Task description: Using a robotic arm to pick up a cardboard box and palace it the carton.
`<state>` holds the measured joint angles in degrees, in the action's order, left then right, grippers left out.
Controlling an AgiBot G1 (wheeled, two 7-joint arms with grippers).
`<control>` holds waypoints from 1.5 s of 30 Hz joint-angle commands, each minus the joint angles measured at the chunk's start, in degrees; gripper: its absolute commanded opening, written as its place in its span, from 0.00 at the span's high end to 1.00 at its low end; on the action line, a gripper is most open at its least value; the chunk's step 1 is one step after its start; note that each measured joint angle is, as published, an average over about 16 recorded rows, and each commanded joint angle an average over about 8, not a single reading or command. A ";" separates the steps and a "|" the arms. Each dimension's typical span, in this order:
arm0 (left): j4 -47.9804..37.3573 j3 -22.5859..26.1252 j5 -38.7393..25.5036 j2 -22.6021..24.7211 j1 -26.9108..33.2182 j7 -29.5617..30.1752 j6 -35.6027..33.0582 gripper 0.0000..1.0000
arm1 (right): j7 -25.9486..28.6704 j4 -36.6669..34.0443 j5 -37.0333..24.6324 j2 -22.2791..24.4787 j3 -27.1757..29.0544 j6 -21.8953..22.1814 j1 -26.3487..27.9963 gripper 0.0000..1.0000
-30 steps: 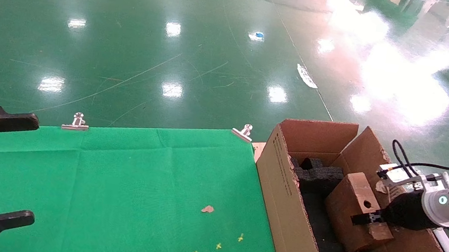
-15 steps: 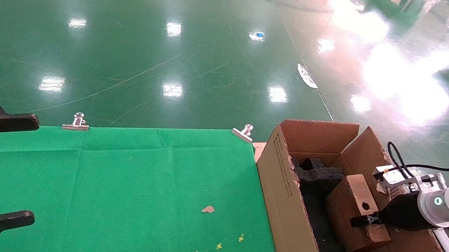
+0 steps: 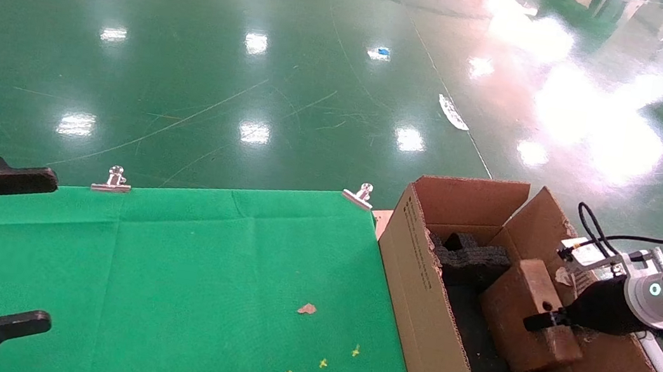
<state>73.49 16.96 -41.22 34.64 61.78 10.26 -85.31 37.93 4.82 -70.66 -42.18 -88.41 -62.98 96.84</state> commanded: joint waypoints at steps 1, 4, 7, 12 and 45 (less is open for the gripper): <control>0.00 0.01 0.00 0.00 0.00 0.00 0.00 0.00 | -0.10 -0.18 -0.06 -0.15 -0.03 -0.16 0.25 0.00; 0.00 0.02 0.01 -0.01 0.00 -0.01 0.01 0.00 | -0.30 -0.40 -0.11 -0.33 -0.06 -0.30 0.44 0.00; 0.00 0.03 0.02 -0.01 0.01 -0.01 0.01 0.00 | -0.54 -0.56 -0.17 -0.48 -0.09 -0.44 0.66 0.00; 0.00 0.04 0.03 -0.02 0.01 -0.02 0.02 0.00 | -1.25 -0.56 -0.05 -0.43 0.05 -0.93 2.09 0.00; -0.04 0.12 0.09 -0.05 0.02 -0.08 0.06 0.00 | -15.66 17.01 7.88 8.73 9.32 -7.13 27.08 0.00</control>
<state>73.46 17.09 -41.13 34.59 61.81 10.19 -85.25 22.21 22.23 -62.72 -33.67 -78.36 -70.43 123.03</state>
